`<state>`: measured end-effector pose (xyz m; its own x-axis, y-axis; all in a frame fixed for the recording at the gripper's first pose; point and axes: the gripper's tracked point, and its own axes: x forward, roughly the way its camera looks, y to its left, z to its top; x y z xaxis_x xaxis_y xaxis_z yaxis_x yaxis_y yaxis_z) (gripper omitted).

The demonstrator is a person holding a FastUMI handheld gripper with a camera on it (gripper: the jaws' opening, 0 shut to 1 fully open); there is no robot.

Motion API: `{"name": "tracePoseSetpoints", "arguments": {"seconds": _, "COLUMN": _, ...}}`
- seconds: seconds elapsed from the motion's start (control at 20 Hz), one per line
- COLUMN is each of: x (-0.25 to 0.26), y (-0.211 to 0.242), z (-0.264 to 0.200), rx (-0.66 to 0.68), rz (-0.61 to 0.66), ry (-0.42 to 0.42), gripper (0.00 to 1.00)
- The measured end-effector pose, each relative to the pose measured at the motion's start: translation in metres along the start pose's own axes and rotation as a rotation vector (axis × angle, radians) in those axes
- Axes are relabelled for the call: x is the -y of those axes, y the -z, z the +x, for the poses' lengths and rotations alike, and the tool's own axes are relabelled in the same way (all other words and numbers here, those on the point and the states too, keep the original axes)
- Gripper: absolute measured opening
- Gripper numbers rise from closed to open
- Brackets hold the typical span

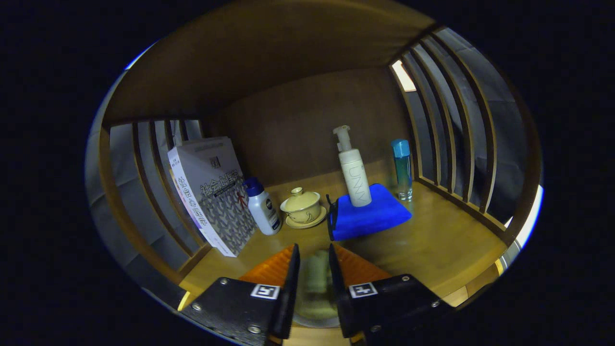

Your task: Pull open the drawer, take out the items inside it, and place them on the countertop above the cabinet.

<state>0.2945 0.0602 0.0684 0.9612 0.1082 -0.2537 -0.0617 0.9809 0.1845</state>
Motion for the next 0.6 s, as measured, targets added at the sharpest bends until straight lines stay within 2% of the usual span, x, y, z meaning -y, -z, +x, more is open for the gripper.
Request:
{"name": "tracePoseSetpoints", "arguments": {"seconds": 0.2, "x": -0.001, "y": -0.006, "z": -0.024, "rx": 0.077, "rz": -0.077, "ry": 0.021, "gripper": 0.96}}
{"name": "tracePoseSetpoints", "arguments": {"seconds": 0.45, "x": -0.020, "y": -0.013, "z": -0.089, "rx": 0.234, "rz": -0.186, "ry": -0.015, "gripper": 0.95}}
{"name": "tracePoseSetpoints", "arguments": {"seconds": 0.6, "x": -0.027, "y": -0.004, "z": -0.127, "rx": 0.278, "rz": -0.213, "ry": -0.018, "gripper": 0.95}}
